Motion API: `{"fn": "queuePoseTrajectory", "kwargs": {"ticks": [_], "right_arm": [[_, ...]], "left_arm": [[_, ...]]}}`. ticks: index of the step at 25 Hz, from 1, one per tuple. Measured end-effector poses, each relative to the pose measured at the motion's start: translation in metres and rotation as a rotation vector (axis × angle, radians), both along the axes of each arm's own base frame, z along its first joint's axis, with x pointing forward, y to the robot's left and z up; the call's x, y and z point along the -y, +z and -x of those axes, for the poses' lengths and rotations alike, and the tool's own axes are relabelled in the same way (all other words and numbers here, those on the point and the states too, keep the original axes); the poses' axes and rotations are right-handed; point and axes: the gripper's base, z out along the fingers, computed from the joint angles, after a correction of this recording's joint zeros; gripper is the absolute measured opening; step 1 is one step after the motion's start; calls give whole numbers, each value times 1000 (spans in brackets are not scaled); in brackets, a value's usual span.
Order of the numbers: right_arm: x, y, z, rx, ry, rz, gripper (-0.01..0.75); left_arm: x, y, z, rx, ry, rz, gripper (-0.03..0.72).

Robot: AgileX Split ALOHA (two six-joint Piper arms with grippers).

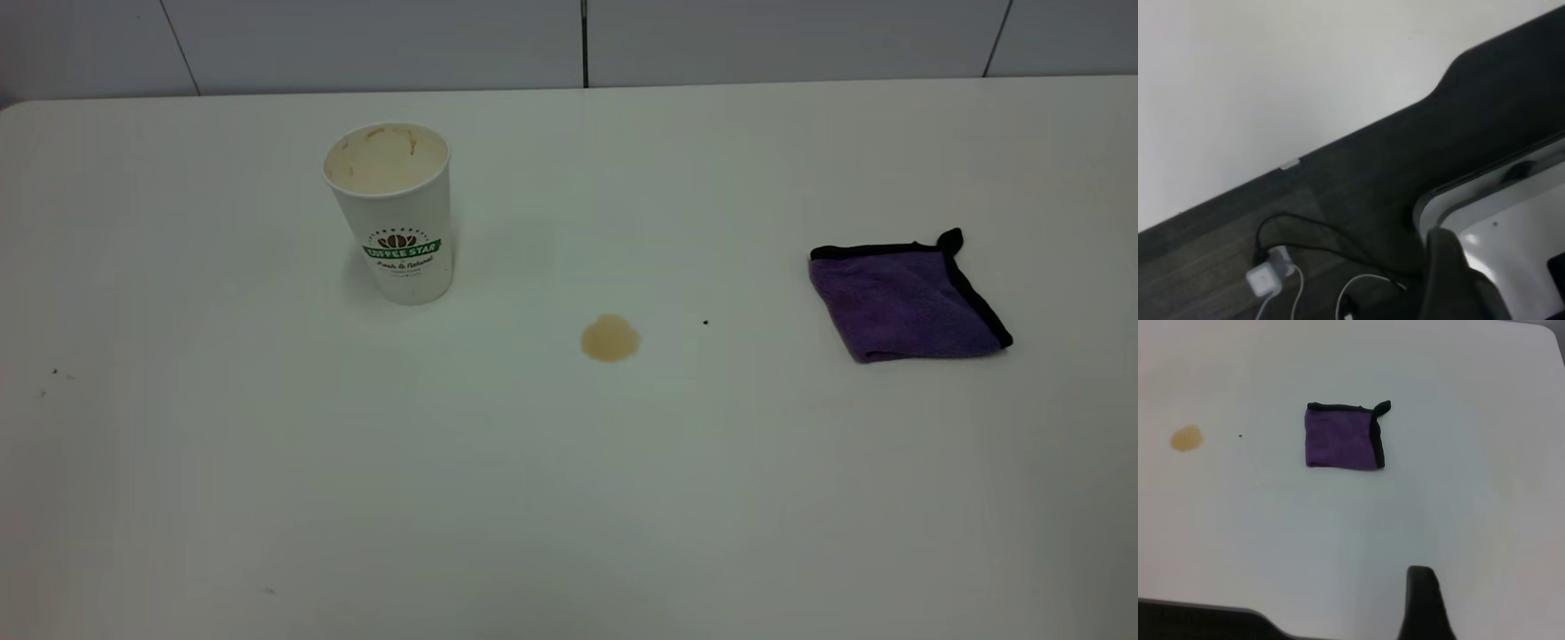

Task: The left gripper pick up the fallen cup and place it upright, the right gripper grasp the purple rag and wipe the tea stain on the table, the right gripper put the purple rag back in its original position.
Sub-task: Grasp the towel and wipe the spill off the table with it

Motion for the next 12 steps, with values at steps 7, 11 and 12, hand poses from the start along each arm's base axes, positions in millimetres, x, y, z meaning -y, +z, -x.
{"fn": "queuePoseTrajectory", "kwargs": {"ticks": [7, 11, 12], "right_arm": [[0, 0, 0, 0, 0, 0, 550], [0, 0, 0, 0, 0, 0, 550], [0, 0, 0, 0, 0, 0, 550]], "left_arm": [[-10, 7, 21, 163, 16, 40, 449], [-17, 10, 37, 276, 110, 67, 449], [-18, 10, 41, 302, 146, 69, 449]]}}
